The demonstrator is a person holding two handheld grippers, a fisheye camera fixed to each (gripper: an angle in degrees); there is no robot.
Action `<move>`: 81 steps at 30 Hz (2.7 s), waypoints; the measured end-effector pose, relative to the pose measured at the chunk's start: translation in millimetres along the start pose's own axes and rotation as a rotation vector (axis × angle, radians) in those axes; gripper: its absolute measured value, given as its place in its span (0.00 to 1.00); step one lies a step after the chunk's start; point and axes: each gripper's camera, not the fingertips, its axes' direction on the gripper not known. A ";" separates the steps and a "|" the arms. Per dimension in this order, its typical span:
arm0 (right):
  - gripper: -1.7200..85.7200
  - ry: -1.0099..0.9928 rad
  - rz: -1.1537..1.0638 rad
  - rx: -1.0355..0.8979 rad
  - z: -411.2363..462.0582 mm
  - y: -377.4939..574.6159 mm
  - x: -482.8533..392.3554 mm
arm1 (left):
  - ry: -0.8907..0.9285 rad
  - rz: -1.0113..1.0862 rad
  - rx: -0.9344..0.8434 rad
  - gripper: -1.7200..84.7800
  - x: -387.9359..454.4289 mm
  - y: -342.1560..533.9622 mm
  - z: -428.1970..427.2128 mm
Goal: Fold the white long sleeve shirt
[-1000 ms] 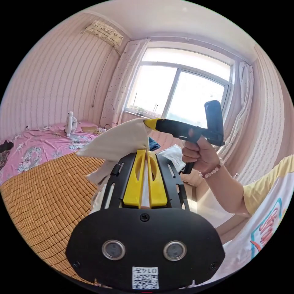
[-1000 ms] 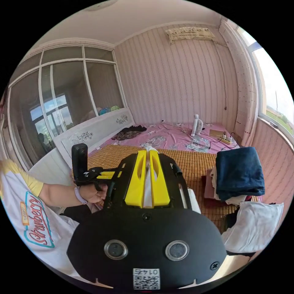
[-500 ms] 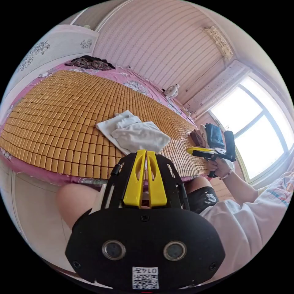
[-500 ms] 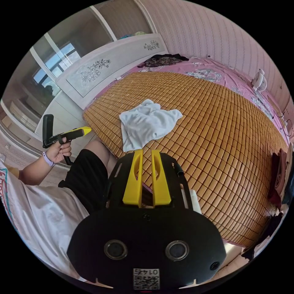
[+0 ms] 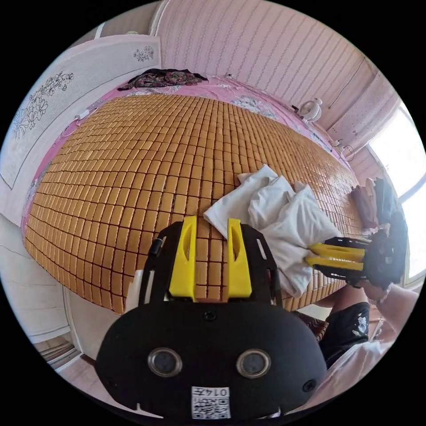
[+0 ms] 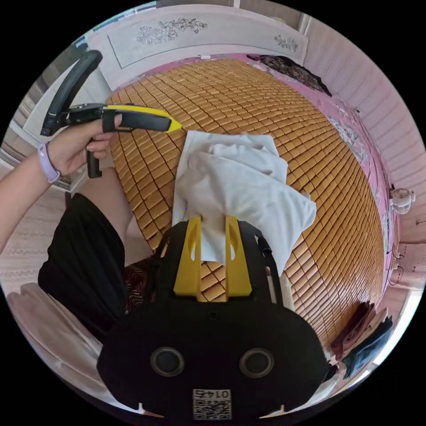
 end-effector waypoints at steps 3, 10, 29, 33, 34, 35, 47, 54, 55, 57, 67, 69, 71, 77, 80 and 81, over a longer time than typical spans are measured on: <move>0.04 -0.031 0.063 -0.003 4.6 16.5 27.0 | -0.061 -0.014 -0.105 0.13 -9.4 -18.5 25.0; 0.02 -0.137 0.453 0.248 -45.8 134.1 98.8 | 0.071 0.088 -0.074 0.11 -18.0 -17.0 14.5; 0.14 -0.280 0.869 0.228 -28.6 194.6 173.1 | 0.137 0.097 -0.062 0.12 -45.1 -65.9 -13.6; 0.14 -0.258 0.838 0.112 -8.3 187.6 172.8 | 0.101 0.077 -0.120 0.04 -45.7 -69.7 -15.1; 0.14 -0.253 0.824 0.095 -5.4 185.7 171.2 | 0.148 0.075 -0.146 0.03 -49.7 -69.9 -17.9; 0.12 -0.225 0.798 0.081 -3.6 182.4 166.8 | 0.159 0.059 -0.157 0.02 -52.8 -69.4 -19.3; 0.12 -0.169 0.720 0.108 -24.4 212.1 142.5 | 0.354 -0.022 0.047 0.01 -90.6 30.2 -161.0; 0.14 -0.148 0.672 0.123 -10.2 198.2 124.3 | 0.358 -0.049 0.054 0.01 -81.8 58.0 -193.6; 0.14 -0.144 0.650 0.104 -5.2 195.0 120.9 | 0.361 -0.054 0.065 0.01 -80.9 61.3 -201.7; 0.08 0.008 0.551 0.052 0.8 188.4 101.1 | 0.366 -0.056 0.077 0.01 -79.4 66.6 -214.8; 0.02 -0.169 0.491 0.231 -52.3 245.8 90.6 | 0.366 0.113 0.334 0.01 -53.4 63.4 -355.4; 0.02 -0.218 0.506 0.409 -108.7 269.5 111.2 | 0.343 0.174 0.426 0.01 -44.1 50.7 -397.0; 0.02 -0.172 0.480 0.528 -160.6 283.0 120.7 | 0.337 0.204 0.533 0.01 -36.8 38.8 -443.6; 0.02 0.028 0.334 0.910 -336.5 324.8 113.3 | 0.304 0.302 0.923 0.01 -9.5 33.4 -617.4; 0.02 0.127 0.291 1.034 -411.2 347.9 94.7 | 0.302 0.299 1.105 0.01 3.8 51.5 -694.5; 0.02 0.199 0.273 1.109 -439.3 361.9 79.0 | 0.305 0.301 1.167 0.01 10.0 60.4 -721.1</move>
